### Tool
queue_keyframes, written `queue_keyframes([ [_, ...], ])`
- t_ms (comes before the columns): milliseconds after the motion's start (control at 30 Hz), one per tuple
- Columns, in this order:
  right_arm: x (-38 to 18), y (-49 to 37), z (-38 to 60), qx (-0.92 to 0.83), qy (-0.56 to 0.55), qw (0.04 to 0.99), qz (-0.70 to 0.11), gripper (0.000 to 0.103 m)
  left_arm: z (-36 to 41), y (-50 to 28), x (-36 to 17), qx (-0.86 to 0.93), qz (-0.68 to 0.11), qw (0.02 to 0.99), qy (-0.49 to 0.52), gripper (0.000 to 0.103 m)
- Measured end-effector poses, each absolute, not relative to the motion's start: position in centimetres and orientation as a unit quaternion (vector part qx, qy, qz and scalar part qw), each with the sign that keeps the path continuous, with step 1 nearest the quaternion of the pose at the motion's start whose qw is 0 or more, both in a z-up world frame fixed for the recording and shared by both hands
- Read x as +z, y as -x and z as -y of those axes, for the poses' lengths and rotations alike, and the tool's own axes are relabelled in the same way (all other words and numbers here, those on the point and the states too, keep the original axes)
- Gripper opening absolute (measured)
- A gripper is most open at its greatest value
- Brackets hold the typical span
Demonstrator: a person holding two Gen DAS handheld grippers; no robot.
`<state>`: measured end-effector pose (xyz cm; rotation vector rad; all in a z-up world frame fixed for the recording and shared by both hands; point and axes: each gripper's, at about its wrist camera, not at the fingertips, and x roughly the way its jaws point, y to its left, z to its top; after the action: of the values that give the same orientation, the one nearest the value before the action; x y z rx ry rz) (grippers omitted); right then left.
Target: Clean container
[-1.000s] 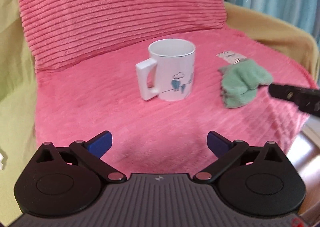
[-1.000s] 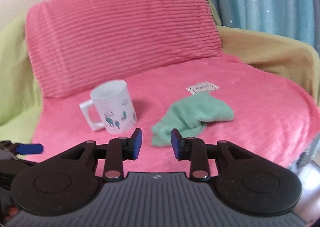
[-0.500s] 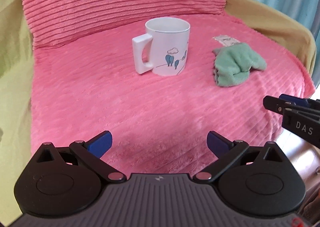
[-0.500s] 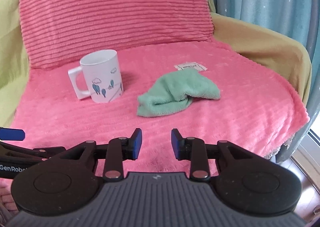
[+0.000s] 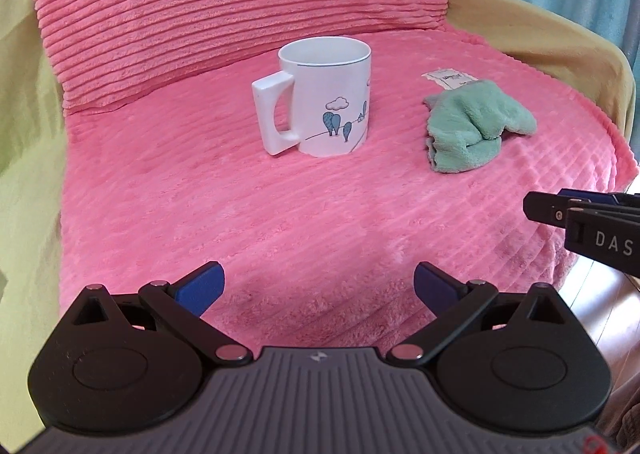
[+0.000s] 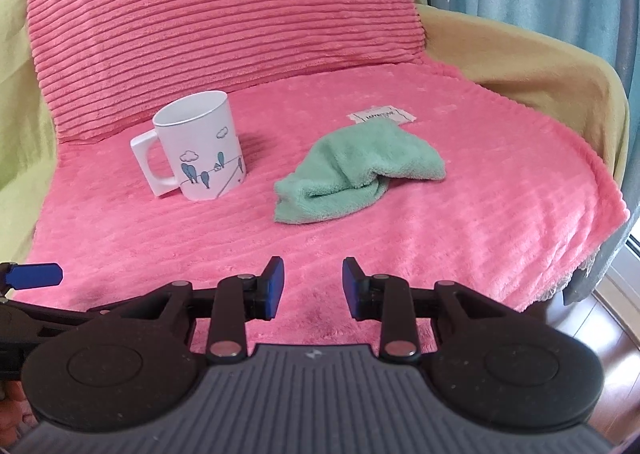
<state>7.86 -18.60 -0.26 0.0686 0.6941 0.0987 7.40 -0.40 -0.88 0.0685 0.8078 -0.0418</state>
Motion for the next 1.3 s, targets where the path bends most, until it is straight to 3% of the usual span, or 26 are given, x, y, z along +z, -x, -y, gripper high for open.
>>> queue_keyframes([
  [433,-1.4,-9.0,18.1,0.042,-0.025,0.932,-0.359,0.027,0.3,-8.5,-2.2,-0.031,-0.436,0.899,-0.010,0.101],
  [1300,-1.9,-9.8,18.8,0.031,-0.026,0.929,-0.368,0.027,1.6,-9.5,-3.4,-0.045,-0.445,0.894,-0.014,0.101],
])
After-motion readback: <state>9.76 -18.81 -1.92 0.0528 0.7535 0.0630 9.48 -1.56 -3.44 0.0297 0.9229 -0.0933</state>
